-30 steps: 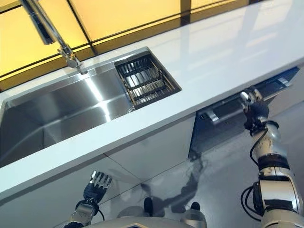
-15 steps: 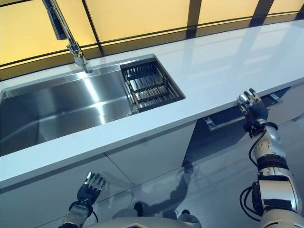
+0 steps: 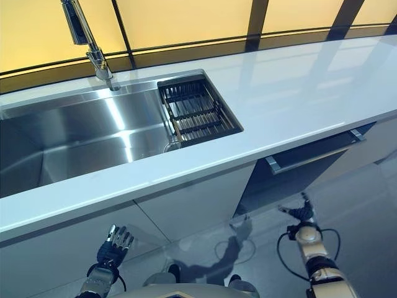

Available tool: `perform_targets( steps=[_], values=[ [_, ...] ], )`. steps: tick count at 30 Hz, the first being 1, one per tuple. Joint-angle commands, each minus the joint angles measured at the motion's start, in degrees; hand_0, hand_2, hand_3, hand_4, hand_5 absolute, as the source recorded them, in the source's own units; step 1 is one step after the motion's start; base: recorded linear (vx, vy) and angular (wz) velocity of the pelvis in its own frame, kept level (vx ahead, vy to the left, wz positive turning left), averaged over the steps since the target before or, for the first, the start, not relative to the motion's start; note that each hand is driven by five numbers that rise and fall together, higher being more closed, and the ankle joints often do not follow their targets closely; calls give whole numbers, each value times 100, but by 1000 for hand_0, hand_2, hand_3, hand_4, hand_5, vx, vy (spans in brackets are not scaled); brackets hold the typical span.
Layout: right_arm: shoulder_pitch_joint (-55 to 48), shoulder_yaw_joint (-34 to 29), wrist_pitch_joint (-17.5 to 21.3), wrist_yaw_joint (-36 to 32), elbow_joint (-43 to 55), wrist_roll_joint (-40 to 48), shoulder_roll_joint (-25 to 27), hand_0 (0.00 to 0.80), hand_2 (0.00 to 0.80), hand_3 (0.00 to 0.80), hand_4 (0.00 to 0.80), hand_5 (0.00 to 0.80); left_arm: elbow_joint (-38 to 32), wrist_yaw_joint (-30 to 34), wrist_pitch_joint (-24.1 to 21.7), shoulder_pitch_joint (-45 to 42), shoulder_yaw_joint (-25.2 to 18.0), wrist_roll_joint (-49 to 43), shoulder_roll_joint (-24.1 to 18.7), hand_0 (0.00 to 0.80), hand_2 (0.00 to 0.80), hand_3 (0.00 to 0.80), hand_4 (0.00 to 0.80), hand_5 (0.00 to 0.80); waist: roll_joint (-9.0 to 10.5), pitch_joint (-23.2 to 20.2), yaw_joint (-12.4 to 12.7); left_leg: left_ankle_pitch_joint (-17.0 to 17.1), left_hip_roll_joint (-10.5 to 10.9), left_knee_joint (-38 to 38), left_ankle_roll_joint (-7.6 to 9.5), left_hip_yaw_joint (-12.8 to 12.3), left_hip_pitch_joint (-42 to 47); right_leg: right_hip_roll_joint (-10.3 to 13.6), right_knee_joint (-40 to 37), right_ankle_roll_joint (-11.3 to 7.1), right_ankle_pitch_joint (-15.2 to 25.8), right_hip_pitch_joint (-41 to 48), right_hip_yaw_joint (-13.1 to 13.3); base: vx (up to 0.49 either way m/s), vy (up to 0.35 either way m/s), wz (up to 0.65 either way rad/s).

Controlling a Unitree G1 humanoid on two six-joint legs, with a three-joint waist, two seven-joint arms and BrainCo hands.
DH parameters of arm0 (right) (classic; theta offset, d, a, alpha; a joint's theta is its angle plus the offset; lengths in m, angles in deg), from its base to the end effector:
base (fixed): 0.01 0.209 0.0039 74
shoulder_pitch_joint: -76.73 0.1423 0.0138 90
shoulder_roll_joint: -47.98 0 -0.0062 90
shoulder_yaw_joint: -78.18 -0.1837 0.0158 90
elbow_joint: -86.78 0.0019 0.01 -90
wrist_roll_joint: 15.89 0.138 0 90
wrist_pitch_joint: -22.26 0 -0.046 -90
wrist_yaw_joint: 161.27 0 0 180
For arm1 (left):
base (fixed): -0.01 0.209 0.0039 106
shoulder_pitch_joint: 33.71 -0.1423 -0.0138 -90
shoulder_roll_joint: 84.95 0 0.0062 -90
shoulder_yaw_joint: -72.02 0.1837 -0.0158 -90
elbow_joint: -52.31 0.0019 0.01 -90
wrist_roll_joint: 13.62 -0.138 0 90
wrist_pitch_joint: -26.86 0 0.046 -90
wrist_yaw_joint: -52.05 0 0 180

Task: Take plates into dishwasher

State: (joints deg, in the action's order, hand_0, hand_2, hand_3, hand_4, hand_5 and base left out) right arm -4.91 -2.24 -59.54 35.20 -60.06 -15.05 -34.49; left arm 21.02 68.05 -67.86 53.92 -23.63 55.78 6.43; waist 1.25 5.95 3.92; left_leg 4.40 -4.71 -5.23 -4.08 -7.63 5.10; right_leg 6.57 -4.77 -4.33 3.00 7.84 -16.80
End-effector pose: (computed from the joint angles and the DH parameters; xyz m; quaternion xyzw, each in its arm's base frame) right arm 0.1659 -0.2607 -0.0611 -0.2676 0.3146 -0.1405 0.8998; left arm 0.0918 0.2500 -0.0974 -0.4410 0.2576 0.2785 0.8134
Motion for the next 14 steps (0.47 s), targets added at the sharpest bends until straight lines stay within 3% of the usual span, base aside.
perform_targets(
  steps=[1,8,14],
  values=[
    [304,301,98,-131,-213,-245,-83,0,0,0,0,0,81,181,-259,580,215,-56,40,0,0,0,0,0,-21,-83,90,-421,394,23,363,-245,170,19,504,-77,-131,-23,346,0,0,0],
    [154,885,-72,-392,-564,-548,-646,0,0,0,0,0,569,262,-273,694,383,-224,167,0,0,0,0,0,3,-162,176,-369,438,23,384,-100,134,51,503,-79,-91,2,278,38,35,12],
    [-6,960,-198,-533,-791,-610,-910,0,0,0,0,0,836,335,-208,695,369,-307,322,0,0,0,0,0,0,-218,198,-345,463,23,401,-41,137,74,535,-88,-70,7,248,46,36,8]
  ],
)
